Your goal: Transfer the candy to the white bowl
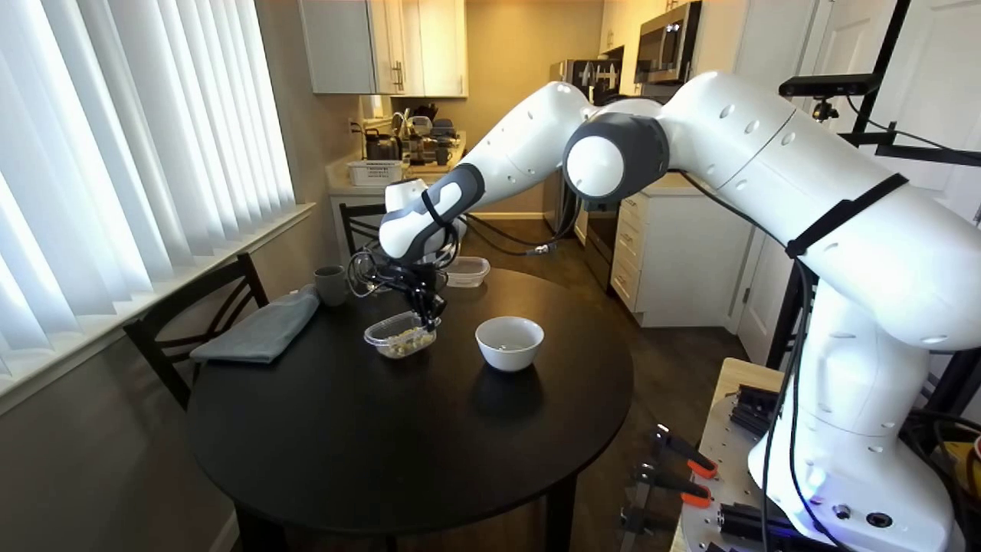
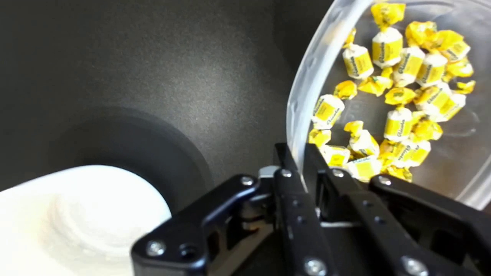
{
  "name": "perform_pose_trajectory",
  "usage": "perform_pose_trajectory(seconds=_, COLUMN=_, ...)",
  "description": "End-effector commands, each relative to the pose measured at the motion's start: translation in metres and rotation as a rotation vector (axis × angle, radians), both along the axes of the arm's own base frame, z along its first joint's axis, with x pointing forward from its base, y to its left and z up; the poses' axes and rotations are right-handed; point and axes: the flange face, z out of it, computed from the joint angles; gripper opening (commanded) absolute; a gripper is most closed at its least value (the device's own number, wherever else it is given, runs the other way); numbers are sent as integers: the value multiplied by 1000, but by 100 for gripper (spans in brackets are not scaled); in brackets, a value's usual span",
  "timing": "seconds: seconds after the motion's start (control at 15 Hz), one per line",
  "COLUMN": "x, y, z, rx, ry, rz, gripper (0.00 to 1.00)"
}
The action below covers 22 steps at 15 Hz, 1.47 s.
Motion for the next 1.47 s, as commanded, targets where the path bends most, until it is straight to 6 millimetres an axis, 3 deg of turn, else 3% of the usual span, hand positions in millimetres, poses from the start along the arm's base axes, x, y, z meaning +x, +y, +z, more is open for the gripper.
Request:
perform_pose_trajectory(seconds=0.0, x=-11, y=4, z=56, rx=-49, ry=-51, rz=104, gripper=7)
perform_pose_trajectory(seconds=0.27, x=-17, y=12, z=89, rx=-95, ry=-34, rz=326, gripper=7)
perform_pose_trajectory(seconds=0.53, x=-23, y=10, z=104, rx=-107, ry=-14, rz=536, gripper=7)
perform_pose_trajectory(seconds=0.67, x=-26, y=5, z=107, rx=-117, ry=4, rz=636, gripper=3)
perform_pose_trajectory(seconds=1.4, x=-56, y=-45, z=138, rx=-114, ry=77, rz=1090, gripper=6)
